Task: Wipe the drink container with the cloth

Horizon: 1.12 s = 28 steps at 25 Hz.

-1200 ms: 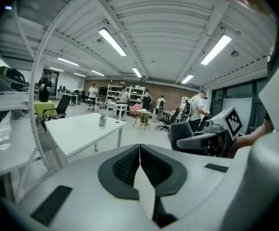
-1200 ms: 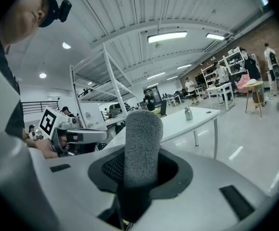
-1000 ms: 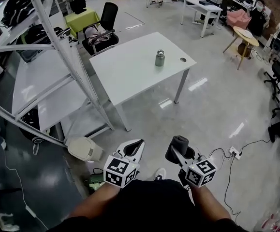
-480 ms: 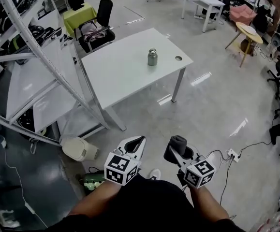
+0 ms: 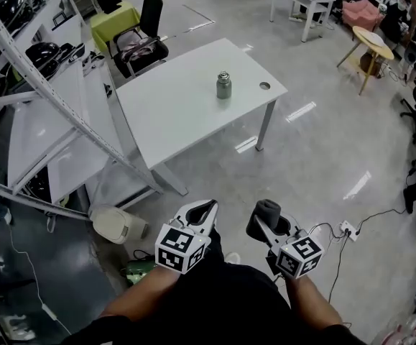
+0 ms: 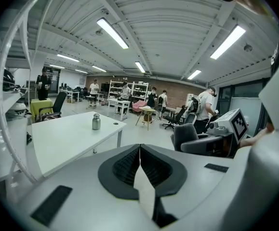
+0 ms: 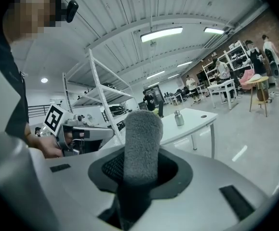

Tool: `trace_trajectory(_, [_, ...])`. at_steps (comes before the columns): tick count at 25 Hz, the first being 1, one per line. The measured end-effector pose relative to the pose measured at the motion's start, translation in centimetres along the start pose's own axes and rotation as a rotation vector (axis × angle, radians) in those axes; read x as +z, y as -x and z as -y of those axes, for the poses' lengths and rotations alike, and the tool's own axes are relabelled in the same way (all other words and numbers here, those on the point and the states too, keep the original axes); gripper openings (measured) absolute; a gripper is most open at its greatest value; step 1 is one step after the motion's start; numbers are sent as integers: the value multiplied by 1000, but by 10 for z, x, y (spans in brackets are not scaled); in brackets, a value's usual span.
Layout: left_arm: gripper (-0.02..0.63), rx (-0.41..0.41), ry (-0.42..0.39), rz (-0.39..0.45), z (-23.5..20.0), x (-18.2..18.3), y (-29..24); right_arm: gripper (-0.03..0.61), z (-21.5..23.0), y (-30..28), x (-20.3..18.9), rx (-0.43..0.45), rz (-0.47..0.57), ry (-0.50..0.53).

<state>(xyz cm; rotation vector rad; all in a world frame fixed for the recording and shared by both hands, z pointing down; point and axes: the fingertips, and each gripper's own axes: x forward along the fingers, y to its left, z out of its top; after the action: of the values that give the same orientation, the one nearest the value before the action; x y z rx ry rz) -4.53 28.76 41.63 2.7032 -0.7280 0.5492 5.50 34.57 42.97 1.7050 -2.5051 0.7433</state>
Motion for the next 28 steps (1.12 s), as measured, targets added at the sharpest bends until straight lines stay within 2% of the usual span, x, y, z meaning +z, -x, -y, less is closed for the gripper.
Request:
trace_trajectory(6, [17,-22,-7,22,-30,24,-35,114,21,-38,22,1,-4,18])
trace_trajectory(17, [17,-37,-1,52,-124,86,-101,114,70,-127,73,-33,-42,17])
trace_trajectory(28, [17,-82,-3,46,-208,112,-140,114,88,-221,112,-32,-55,30])
